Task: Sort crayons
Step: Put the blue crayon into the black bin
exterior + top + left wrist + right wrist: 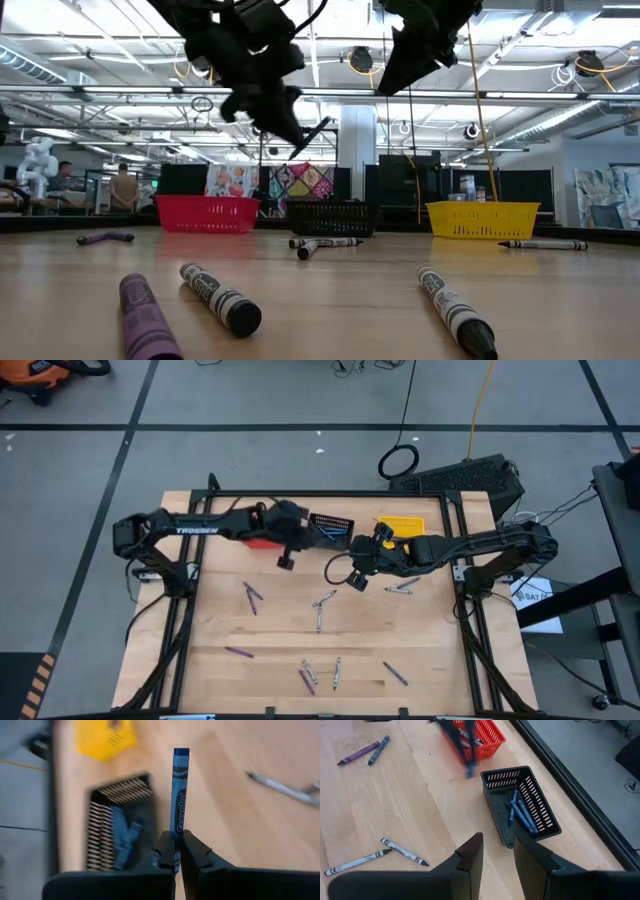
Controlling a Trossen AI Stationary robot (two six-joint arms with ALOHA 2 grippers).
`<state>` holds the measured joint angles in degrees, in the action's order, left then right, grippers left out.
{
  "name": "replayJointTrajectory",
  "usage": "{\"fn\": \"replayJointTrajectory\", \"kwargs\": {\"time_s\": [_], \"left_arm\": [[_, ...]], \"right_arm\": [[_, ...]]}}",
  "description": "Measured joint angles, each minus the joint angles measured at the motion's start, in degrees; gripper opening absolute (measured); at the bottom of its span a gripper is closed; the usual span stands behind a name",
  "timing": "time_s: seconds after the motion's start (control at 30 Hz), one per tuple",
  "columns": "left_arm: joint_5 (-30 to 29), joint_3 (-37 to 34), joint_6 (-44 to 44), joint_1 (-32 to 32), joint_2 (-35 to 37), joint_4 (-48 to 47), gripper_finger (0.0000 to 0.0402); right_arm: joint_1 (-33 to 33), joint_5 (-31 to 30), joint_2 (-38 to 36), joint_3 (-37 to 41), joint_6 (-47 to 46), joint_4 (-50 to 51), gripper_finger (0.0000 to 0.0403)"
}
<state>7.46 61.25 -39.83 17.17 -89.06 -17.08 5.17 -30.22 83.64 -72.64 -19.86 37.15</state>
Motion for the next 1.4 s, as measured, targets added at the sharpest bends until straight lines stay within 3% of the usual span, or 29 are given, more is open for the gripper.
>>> {"fn": "replayJointTrajectory", "kwargs": {"time_s": [0.33, 0.87, 1.4], "left_arm": [[2.39, 5.69, -2.84, 5.42, -6.15, 3.21, 0.0001], [2.41, 11.69, -2.11, 8.12, -19.69, 2.38, 0.0006], [1.01, 11.69, 4.0, 10.56, -21.07, 0.69, 0.0042]], "right_arm": [[0.0, 0.0, 0.0, 0.02, 0.01, 0.02, 0.0096], [0.01, 0.0, 0.0, 0.02, 0.0, 1.01, 0.0096], [0.02, 0.0, 0.0, 0.01, -0.46, 0.92, 0.0096]]}}
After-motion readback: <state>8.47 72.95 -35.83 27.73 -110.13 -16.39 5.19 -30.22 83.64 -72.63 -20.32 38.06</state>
